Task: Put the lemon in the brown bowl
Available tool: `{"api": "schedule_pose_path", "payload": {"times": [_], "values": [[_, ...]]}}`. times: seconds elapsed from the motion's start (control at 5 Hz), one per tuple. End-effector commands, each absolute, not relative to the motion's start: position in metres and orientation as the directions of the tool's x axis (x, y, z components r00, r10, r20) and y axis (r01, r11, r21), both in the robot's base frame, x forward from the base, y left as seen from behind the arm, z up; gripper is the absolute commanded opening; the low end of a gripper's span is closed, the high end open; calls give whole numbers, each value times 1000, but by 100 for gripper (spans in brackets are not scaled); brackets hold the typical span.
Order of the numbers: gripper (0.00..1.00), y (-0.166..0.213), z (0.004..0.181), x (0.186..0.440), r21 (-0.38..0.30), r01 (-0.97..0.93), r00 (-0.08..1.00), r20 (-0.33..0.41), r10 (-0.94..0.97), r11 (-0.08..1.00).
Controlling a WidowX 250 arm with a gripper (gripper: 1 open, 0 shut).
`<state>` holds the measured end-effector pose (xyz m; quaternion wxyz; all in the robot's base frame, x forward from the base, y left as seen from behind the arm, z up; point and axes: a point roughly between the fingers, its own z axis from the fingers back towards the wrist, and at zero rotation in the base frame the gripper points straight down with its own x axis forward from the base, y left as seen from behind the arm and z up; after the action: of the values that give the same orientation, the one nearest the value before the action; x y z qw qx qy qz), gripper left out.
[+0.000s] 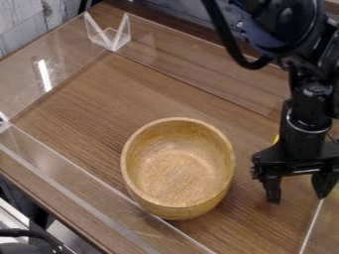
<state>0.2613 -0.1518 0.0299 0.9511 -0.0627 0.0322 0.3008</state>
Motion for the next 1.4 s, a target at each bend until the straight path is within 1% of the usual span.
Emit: {"api": "schedule_pose_path", "payload": {"times": [0.0,1.2], "values": [[100,-159,40,264,-129,-561,828,-80,555,818],[100,-144,45,267,-100,-494,869,-62,490,864]]}}
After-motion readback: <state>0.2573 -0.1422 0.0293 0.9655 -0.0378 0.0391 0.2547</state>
